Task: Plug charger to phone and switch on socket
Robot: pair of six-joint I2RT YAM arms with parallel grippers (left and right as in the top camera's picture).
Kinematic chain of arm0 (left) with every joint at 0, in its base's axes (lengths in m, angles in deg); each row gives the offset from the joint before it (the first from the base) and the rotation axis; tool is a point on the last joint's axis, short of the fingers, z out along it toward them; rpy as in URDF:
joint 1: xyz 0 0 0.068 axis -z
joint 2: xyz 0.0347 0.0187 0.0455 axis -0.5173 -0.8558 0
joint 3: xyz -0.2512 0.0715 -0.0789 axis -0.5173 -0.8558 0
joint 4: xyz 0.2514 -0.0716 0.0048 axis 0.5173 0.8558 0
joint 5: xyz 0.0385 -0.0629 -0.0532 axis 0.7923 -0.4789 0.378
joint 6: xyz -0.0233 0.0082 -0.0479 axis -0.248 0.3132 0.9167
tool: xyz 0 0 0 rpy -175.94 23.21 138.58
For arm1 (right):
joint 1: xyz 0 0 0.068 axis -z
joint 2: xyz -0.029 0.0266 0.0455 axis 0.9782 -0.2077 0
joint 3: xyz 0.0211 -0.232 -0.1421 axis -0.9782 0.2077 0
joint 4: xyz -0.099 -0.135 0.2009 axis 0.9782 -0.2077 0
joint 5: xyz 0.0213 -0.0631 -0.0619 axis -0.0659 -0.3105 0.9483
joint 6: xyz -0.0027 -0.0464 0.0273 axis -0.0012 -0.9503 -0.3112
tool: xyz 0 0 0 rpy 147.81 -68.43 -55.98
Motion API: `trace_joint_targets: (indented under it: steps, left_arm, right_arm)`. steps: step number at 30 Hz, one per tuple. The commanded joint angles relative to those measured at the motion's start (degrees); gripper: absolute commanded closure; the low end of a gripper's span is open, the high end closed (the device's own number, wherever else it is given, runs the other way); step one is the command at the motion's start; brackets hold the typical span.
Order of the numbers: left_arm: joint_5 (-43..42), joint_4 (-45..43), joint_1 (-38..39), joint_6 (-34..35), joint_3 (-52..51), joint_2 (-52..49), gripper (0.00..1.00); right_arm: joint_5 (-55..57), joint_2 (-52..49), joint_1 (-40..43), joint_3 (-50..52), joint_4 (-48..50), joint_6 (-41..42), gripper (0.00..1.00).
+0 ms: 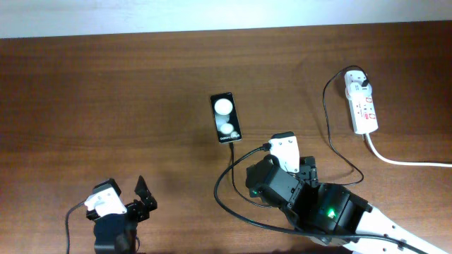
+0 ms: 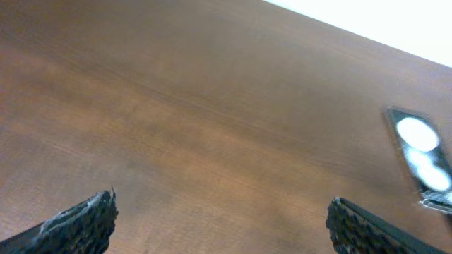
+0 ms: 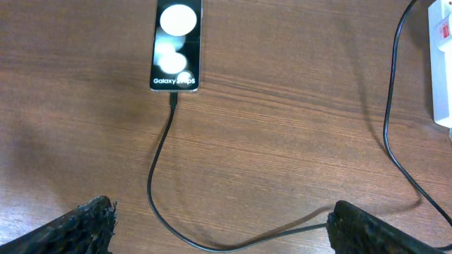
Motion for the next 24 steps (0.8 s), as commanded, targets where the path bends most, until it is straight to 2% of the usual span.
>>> trace_joint_targets:
  steps: [1,3,6,8,10,24]
  left_arm:
    - [-2.32,-9.97,-0.20,0.57,-0.04,0.70,0.01]
    - [-2.03,-16.98,-0.20,0.55,-1.16,0.70,0.01]
    - [-2.10,-32.57,-0.20,0.57,-9.46,0.70,0.01]
    - [-2.23,-38.71,-0.17,0.59,-13.29,0.70,0.01]
    - [-2.71,-35.41,-0.20,0.55,-13.20,0.63,0.01]
    - [-2.71,-35.41,-0.20,0.55,-13.20,0.63,0.01]
  right_arm:
    - [0.13,-0.09,0.09,-0.39,-0.02,0.35,0.01]
    - [0.13,-0.09,0.09,-0.39,-0.04,0.35,0.01]
    - [0.15,-0.09,0.09,-0.39,-0.26,0.33,0.01]
    - [0.15,-0.09,0.09,-0.39,-0.48,0.33,0.01]
    - [0.22,-0.09,0.09,-0.39,-0.46,0.33,0.01]
    - [0.33,-0.09,0.09,-0.39,-0.68,0.35,0.01]
